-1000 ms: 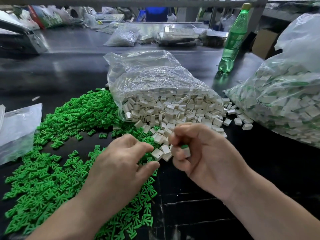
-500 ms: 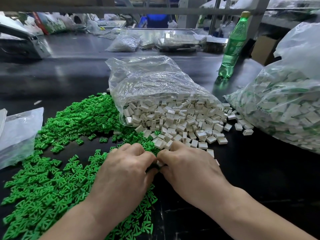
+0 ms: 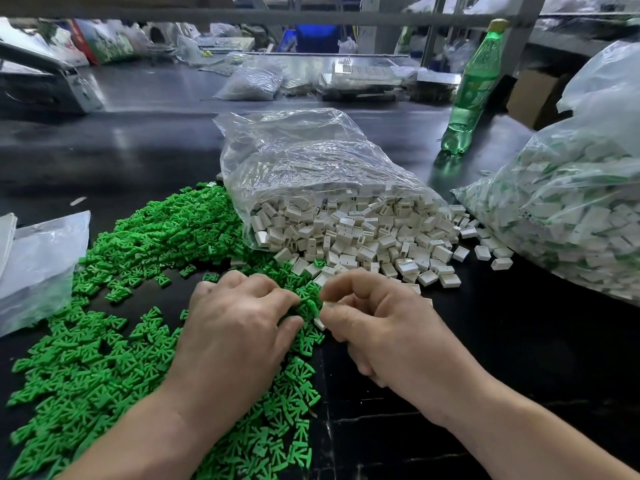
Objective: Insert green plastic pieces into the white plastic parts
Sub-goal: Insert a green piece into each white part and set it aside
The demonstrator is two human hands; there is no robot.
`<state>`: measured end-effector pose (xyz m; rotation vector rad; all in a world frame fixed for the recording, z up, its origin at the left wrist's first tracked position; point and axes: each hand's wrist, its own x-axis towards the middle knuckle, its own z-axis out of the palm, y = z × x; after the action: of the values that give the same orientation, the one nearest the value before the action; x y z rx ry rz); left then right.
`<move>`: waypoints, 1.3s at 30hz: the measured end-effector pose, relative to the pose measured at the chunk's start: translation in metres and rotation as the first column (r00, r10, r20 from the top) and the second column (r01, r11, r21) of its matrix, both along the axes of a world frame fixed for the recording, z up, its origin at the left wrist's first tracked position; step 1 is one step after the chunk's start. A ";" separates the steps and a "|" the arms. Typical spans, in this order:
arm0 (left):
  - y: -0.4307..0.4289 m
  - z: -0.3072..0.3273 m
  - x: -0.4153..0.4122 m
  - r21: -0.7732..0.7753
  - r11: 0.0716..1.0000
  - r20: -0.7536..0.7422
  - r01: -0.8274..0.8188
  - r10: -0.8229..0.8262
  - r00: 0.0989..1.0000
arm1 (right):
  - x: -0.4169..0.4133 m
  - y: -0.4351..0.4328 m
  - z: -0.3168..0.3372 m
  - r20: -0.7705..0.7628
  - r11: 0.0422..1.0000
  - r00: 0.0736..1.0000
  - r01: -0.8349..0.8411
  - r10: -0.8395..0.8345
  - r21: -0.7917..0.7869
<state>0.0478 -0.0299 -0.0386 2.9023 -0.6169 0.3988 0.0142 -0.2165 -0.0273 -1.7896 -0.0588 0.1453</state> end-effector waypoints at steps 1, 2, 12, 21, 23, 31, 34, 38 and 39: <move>0.000 0.000 0.000 -0.015 1.000 0.005 0.006 -0.006 1.000 | 0.000 0.000 0.000 -0.051 0.997 0.999 0.004 0.000 0.073; 0.000 -0.001 0.000 -0.027 1.000 0.010 0.011 -0.011 1.000 | 0.000 0.001 0.000 -0.095 0.992 0.995 0.016 -0.004 0.128; -0.002 -0.005 0.001 -0.201 0.977 0.112 0.074 -0.053 0.992 | 0.006 -0.002 0.000 -0.304 0.869 0.951 0.100 0.060 0.485; -0.003 -0.001 -0.001 -0.547 0.833 0.002 0.079 -0.094 0.996 | 0.005 -0.001 -0.001 -0.261 0.848 0.957 0.033 0.125 0.528; -0.003 0.000 0.000 -0.587 0.804 0.033 0.094 -0.092 0.995 | 0.005 -0.001 -0.001 -0.244 0.864 0.964 0.031 0.107 0.503; -0.001 0.001 -0.007 -0.930 0.320 -0.301 -0.179 -0.389 0.871 | -0.001 0.001 -0.007 0.094 0.999 0.995 -0.027 0.030 -0.030; -0.001 0.002 -0.007 -0.950 0.205 -0.305 -0.235 -0.451 0.839 | -0.003 0.001 -0.006 0.176 0.999 0.984 -0.012 0.020 -0.044; 0.000 0.003 -0.007 -0.950 0.161 -0.311 -0.266 -0.456 0.834 | -0.002 -0.001 -0.004 0.226 1.000 0.974 -0.016 0.019 -0.017; 0.000 0.003 -0.007 -0.949 0.172 -0.313 -0.262 -0.455 0.834 | -0.002 -0.001 -0.004 0.233 0.999 0.972 -0.017 0.025 -0.035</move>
<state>0.0404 -0.0297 -0.0355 1.4601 -0.2328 -0.1093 0.0122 -0.2179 -0.0317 -1.8325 -0.2450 -0.0498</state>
